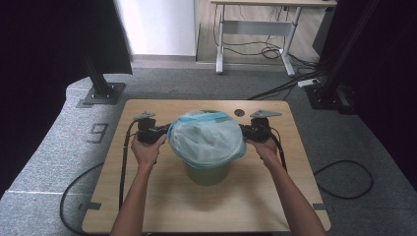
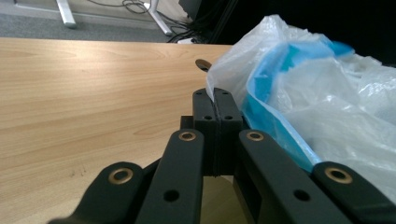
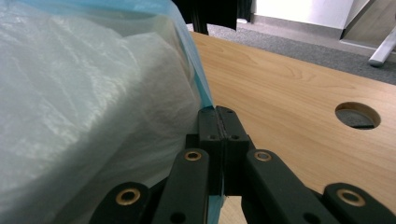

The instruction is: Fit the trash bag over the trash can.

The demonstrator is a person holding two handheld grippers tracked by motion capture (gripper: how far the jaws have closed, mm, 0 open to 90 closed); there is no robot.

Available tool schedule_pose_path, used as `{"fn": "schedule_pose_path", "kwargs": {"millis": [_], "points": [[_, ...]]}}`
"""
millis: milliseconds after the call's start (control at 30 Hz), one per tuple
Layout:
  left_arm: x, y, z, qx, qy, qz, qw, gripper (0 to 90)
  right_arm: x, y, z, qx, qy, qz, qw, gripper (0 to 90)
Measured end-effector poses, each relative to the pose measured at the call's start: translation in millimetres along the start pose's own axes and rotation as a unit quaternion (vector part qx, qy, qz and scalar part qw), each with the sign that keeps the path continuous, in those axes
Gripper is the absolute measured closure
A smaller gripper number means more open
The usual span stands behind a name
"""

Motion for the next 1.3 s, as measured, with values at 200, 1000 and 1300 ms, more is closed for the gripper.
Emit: {"fn": "schedule_pose_path", "kwargs": {"millis": [200,1000,1300], "points": [[1.9,7.7,2.2,0.008,-0.026,0.003,0.9996,90.0,3.7,3.4,1.8,0.008,0.012,-0.01,0.9999,88.3],[7.6,24.8,6.9,0.049,-0.069,-0.005,0.9964,90.0,5.5,13.8,16.1,0.051,0.038,-0.002,0.998,88.1],[11.8,15.1,4.0,0.044,-0.052,-0.012,0.9976,89.9,-4.2,3.6,8.8,0.033,0.037,0.015,0.9987,86.3]]}}
Point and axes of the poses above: each handheld gripper's, and its own axes: y roughly forward along the jaws, z roughly out of its underside, x roughly to its left, the point moved 8 cm from there along y, roughly forward along the jaws, and after that the axes turned 12 degrees about z, right-handed, at the moved point
